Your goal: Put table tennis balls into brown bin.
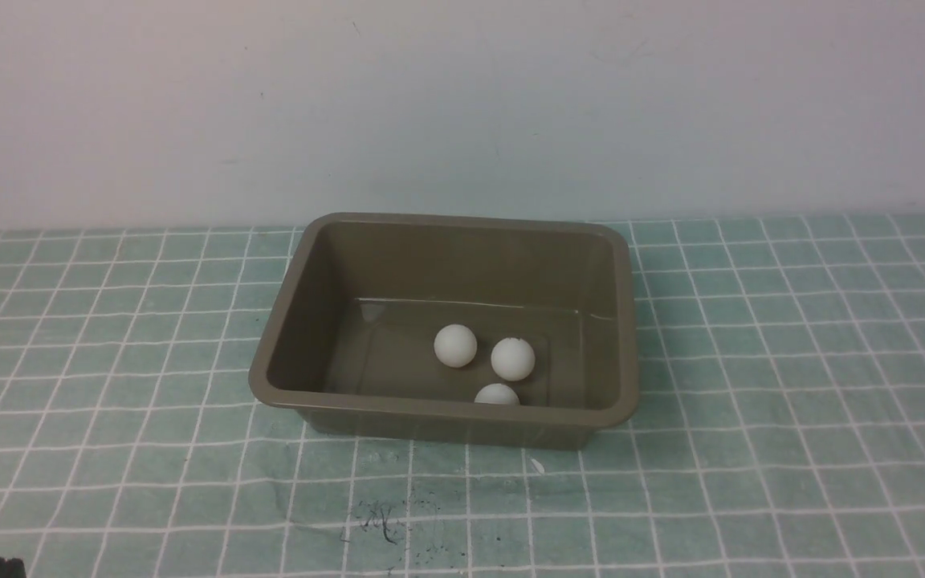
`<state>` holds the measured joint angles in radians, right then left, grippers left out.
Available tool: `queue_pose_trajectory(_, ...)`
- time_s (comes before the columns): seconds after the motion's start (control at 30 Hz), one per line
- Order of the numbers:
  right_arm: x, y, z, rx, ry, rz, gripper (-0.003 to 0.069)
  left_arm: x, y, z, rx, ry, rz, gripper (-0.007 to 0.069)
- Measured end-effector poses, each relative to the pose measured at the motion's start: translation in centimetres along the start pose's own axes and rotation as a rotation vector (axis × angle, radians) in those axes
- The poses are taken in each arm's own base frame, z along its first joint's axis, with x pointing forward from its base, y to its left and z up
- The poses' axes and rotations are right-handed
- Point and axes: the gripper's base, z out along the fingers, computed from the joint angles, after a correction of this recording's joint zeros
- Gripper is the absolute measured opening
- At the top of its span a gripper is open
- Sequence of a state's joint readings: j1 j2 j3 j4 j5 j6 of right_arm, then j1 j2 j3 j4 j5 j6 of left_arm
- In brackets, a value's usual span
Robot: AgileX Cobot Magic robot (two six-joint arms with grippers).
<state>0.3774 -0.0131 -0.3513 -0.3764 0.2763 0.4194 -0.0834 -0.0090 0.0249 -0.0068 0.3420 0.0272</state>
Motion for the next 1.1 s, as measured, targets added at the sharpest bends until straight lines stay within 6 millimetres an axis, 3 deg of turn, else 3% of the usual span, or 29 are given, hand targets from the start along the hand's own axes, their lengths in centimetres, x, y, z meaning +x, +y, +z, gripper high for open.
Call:
queue_pose_trajectory(0.97,0.0,0.0,0.0,0.000,0.003,0.008,-0.0013,0.3,-0.1,0.0,0.007,0.029,-0.036,-0.0004)
queue_pose_trajectory(1.1,1.6,0.3,0.3,-0.035,0.043,0.040,-0.0013,0.3,-0.1,0.0,0.007,0.029,-0.036,-0.0004)
